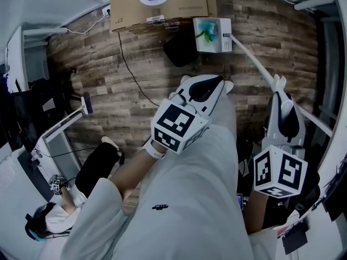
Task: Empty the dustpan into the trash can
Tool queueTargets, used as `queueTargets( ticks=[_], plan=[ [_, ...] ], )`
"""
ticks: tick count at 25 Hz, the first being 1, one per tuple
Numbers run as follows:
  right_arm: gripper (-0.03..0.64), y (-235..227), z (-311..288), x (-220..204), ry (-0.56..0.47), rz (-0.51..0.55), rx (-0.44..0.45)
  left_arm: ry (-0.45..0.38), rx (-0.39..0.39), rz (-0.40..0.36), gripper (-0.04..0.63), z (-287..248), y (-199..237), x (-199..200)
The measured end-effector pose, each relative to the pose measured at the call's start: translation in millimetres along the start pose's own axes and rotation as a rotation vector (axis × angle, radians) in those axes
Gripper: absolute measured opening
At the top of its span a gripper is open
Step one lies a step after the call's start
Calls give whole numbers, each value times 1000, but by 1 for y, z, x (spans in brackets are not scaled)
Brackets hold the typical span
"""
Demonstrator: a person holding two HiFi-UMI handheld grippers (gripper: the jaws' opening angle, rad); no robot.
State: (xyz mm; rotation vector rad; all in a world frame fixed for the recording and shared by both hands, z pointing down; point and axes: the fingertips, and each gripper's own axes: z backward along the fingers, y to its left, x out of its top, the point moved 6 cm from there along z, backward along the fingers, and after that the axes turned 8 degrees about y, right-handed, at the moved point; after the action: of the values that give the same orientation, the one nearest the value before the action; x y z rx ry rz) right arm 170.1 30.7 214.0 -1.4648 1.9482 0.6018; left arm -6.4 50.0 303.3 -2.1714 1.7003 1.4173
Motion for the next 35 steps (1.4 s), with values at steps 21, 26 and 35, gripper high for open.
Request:
queueTargets(
  ticks=[21,26,35],
  plan=[
    [120,34,13,24,-85,251,193,-41,-52,-48,8,4,-17,19],
    [120,40,14,26,-94,331,242,-10,-175,3,64,-16,-25,18],
    [120,61,15,18,-92,372,304,20,-134,-50,75,-26,-13,17]
  ],
)
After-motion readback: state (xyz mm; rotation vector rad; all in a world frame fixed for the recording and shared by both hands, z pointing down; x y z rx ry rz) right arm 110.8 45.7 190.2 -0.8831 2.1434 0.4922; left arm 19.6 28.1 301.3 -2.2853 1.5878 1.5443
